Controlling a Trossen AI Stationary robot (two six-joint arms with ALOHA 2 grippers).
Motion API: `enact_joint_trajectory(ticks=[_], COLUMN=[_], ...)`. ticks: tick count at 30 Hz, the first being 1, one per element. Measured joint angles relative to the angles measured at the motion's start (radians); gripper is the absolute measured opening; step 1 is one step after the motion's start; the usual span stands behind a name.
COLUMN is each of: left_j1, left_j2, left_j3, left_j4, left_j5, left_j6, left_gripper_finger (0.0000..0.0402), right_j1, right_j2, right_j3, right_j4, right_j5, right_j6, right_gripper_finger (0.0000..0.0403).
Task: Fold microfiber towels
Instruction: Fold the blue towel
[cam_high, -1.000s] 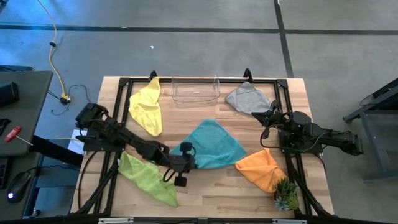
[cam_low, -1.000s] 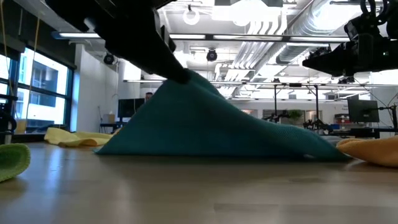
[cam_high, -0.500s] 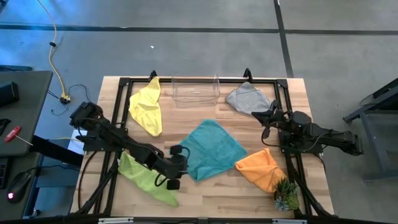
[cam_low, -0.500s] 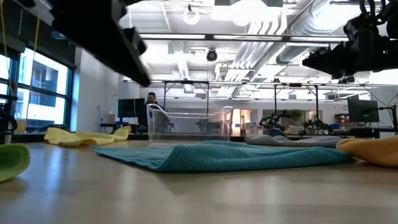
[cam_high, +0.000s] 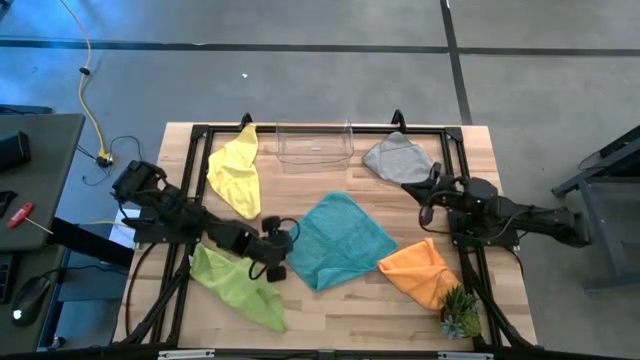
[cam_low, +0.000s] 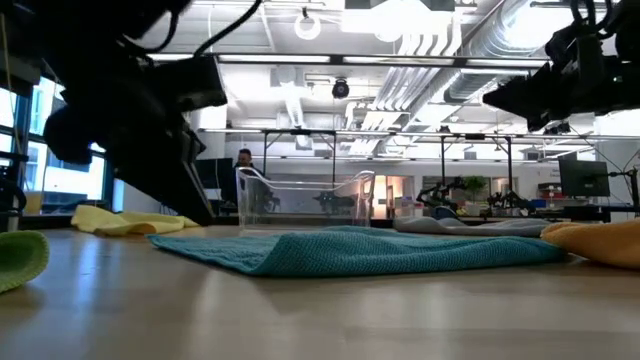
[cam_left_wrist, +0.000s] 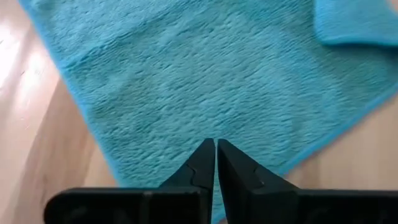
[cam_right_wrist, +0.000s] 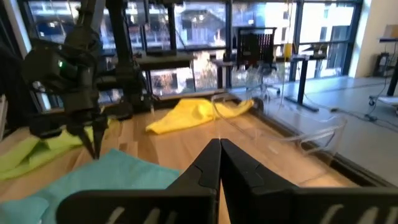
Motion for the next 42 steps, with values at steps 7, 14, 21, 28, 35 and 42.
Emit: enact_joint_trajectory(ticks=[7, 14, 21, 28, 35, 42], left_j1=[0.098, 0.194, 0.325, 0.410, 0.409, 0.382], left_j2=[0.042, 0.071, 0.073, 0.077, 0.039, -0.118], left_j3=[-0.004, -0.001, -0.003, -0.006, -0.009, -0.086], left_j4=[-0.005, 0.017, 0.035, 0.080, 0.032, 0.042], left_j5=[0.025, 0.002, -0.010, -0.005, 0.008, 0.037], left_j6=[0.104, 0.250, 0.407, 0.518, 0.542, 0.480], left_gripper_finger=[0.0001, 0.0000, 0.0000, 0.0000, 0.0000, 0.0000], right_j1=[0.031, 0.083, 0.132, 0.173, 0.167, 0.108], right_j2=[0.149, 0.268, 0.379, 0.566, 0.822, 1.089], right_j3=[0.001, 0.003, 0.006, 0.156, 0.328, 0.452], right_j4=[0.093, 0.151, 0.196, 0.195, 0.103, 0.098], right_j5=[0.029, 0.094, 0.159, 0.248, 0.237, 0.140], right_j6=[0.010, 0.043, 0.070, 0.055, 0.014, -0.008], right_gripper_finger=[0.0000, 0.0000, 0.0000, 0.0000, 0.0000, 0.0000])
